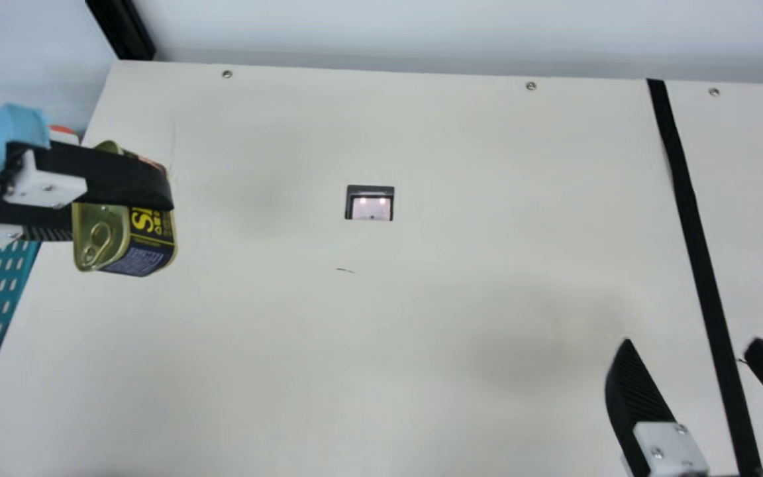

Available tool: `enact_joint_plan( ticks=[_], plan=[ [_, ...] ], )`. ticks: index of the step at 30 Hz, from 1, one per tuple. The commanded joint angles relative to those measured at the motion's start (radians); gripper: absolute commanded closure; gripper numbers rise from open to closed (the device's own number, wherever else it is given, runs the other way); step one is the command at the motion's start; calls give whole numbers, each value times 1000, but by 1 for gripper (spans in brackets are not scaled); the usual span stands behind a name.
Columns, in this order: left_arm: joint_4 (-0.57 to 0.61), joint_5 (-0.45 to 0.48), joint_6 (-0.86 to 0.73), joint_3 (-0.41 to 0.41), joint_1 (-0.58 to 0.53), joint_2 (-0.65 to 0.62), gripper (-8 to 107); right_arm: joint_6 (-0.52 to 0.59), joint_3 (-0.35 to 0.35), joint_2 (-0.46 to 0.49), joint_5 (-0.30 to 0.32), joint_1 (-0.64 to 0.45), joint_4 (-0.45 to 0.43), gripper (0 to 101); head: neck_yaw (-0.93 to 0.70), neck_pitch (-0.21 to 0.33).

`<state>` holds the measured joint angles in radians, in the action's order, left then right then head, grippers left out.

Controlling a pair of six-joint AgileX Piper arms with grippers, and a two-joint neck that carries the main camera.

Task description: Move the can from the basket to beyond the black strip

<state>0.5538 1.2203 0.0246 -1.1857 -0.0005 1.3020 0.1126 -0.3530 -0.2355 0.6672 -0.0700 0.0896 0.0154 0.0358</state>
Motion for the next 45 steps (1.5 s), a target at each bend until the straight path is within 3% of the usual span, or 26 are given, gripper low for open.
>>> enact_joint_plan(
  ticks=[1, 12, 31, 45],
  plan=[
    [-9, 0, -42, -9, -48, 8, 89, 0, 0, 0, 0, 0, 0, 0, 12, -23],
    [-83, 0, -267, -19, -212, 72, 89, 0, 0, 0, 0, 0, 0, 0, 17, -35],
    [-395, 0, -497, -97, -494, 176, 89, 0, 0, 0, 0, 0, 0, 0, 17, -35],
    [-425, 0, -620, -183, -706, 272, 89, 0, 0, 0, 0, 0, 0, 0, 17, -35]
  ],
)
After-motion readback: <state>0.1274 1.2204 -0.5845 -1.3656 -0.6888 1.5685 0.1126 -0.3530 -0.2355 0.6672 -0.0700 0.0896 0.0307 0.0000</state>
